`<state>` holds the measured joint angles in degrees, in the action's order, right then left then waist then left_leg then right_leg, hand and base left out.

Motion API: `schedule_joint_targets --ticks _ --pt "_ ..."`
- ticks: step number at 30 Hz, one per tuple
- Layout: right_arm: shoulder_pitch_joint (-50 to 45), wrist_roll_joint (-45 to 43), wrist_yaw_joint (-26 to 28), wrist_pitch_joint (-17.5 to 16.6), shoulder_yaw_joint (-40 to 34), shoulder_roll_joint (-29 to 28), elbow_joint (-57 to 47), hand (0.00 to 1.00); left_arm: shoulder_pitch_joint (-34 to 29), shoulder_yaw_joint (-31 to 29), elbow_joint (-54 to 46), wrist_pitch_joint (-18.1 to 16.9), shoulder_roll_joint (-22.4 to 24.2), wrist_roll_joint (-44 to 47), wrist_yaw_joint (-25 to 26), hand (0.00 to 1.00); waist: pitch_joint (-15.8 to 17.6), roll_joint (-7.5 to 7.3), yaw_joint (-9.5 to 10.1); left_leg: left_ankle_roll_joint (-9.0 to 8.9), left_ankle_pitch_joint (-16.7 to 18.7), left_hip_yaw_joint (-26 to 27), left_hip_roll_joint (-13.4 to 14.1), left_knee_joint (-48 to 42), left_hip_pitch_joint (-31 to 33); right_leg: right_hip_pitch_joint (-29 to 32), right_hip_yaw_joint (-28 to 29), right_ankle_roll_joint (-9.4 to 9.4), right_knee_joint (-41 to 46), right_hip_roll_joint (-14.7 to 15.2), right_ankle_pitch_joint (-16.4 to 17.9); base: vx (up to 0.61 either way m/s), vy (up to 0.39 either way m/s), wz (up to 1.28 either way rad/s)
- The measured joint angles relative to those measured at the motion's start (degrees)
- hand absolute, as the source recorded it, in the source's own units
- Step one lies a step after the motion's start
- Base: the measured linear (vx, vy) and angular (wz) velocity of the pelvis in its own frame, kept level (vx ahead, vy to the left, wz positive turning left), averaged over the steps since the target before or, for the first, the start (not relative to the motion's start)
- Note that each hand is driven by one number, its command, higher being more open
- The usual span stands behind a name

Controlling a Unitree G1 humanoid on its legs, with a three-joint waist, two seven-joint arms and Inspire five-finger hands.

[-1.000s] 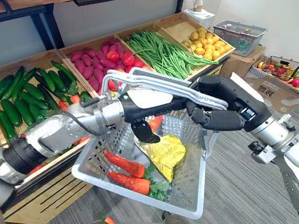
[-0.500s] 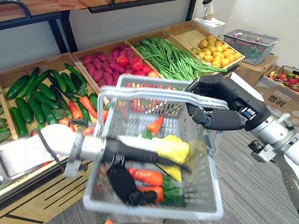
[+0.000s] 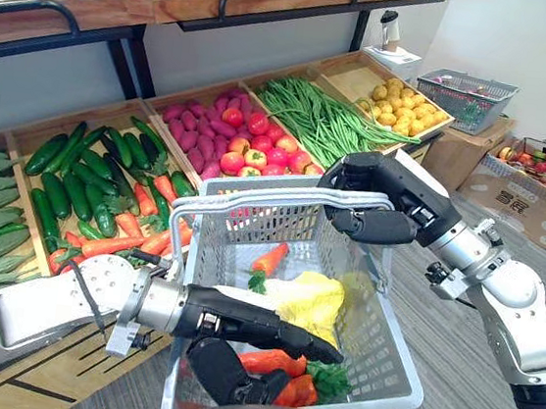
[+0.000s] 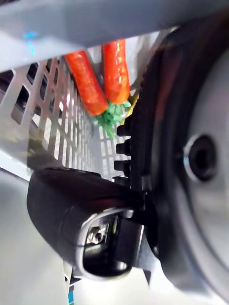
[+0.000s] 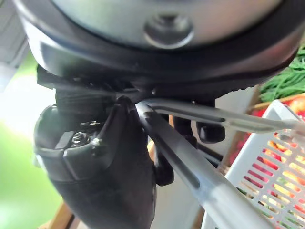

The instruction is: Pick vegetable in the basket

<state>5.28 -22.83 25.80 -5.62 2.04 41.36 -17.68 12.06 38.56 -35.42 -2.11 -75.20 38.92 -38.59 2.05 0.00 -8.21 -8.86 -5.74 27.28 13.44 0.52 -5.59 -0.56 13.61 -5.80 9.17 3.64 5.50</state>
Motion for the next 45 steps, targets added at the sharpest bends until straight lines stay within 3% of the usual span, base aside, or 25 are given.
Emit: schedule_joint_targets --ticks 2,8,15,22,26,30,34,36,40,45 --pt "-0.4 0.2 -0.1 0.0 -2.0 -1.3 0.0 0.00 0.7 -4.2 -1.1 -0.3 -0.1 -0.1 0.7 1.00 0.0 0.03 0.41 0.17 -0.9 -0.4 -0.3 1.2 0.0 0.4 -0.5 -0.28 0.6 0.0 -0.1 -0.01 -0.003 0.15" --pt "-4.8 1.0 -2.2 0.0 -8.4 -3.7 0.1 0.00 0.9 -20.7 -1.2 -5.3 2.1 -1.5 5.3 1.00 -0.1 0.02 1.67 0.50 -3.2 -2.7 -1.3 4.3 -1.0 -0.4 -2.6 -0.58 1.7 0.4 0.7 0.00 0.000 0.17" --pt "-5.8 2.4 -2.8 0.0 -11.1 -3.7 5.1 0.00 0.9 -26.5 -1.4 -9.8 7.9 -6.2 8.5 1.00 -0.6 0.65 2.06 0.23 -3.3 -4.3 -1.5 4.4 -0.8 -0.8 -4.0 -0.43 1.9 0.7 1.5 -0.01 -0.006 0.12" --pt "-6.8 3.3 -3.9 0.1 -11.5 -3.7 7.7 0.00 0.9 -29.7 -1.5 -10.3 12.0 -7.9 8.6 1.00 -0.7 0.91 2.03 0.30 -3.3 -4.4 -1.6 4.3 -0.7 -0.7 -4.1 -0.57 1.8 0.8 1.4 0.00 0.000 0.00" --pt "-6.8 4.5 -4.3 0.2 -11.6 -3.7 9.9 0.00 0.9 -31.5 -1.6 -10.4 12.2 -7.9 8.6 1.00 -0.8 0.92 2.23 0.32 -3.3 -4.4 -1.6 4.3 -0.7 -0.8 -4.1 -0.58 1.8 0.8 1.4 0.00 0.000 0.00" --pt "-7.9 4.6 -4.3 0.4 -13.2 -3.8 11.2 0.00 0.6 -36.7 -1.0 -11.0 14.1 -8.7 9.5 1.00 -0.8 0.94 3.04 0.32 -3.3 -4.5 -1.7 4.3 -0.7 -0.8 -4.2 -0.58 1.8 0.9 1.4 0.00 0.000 0.00" --pt "-11.5 6.0 -4.7 0.4 -19.3 -4.2 11.0 0.00 -6.3 -52.0 4.5 -13.1 20.8 -9.9 13.5 1.00 -0.9 1.00 3.51 0.29 -3.3 -5.4 -1.8 4.3 -0.7 -1.4 -5.2 -0.63 1.8 1.1 1.7 0.00 0.000 0.11" --pt "-13.2 7.1 -5.1 0.4 -22.7 -5.3 10.6 0.00 -10.3 -56.5 7.8 -13.1 23.7 -9.8 15.3 1.00 -1.1 0.96 3.92 0.21 -3.2 -5.6 -1.8 4.3 -0.7 -1.5 -5.4 -0.61 1.8 1.1 1.9 -0.01 0.001 0.06" --pt "-17.7 8.2 -6.3 0.4 -27.7 -5.8 10.1 0.00 -18.0 -60.4 12.9 -12.4 30.0 -10.1 17.6 1.00 -1.7 0.29 4.71 0.31 -3.1 -6.0 -1.9 4.4 -0.1 -1.2 -5.8 -0.61 1.8 1.3 2.3 0.00 0.000 0.07" --pt "-24.0 8.2 -6.4 0.4 -32.9 -6.7 9.4 0.00 -24.9 -65.6 21.2 -11.3 45.9 -12.4 22.6 1.00 -2.4 -0.52 4.22 0.51 -3.3 -9.0 -3.0 4.6 3.0 0.0 -8.3 -0.46 1.9 2.4 2.8 0.01 0.003 0.25"
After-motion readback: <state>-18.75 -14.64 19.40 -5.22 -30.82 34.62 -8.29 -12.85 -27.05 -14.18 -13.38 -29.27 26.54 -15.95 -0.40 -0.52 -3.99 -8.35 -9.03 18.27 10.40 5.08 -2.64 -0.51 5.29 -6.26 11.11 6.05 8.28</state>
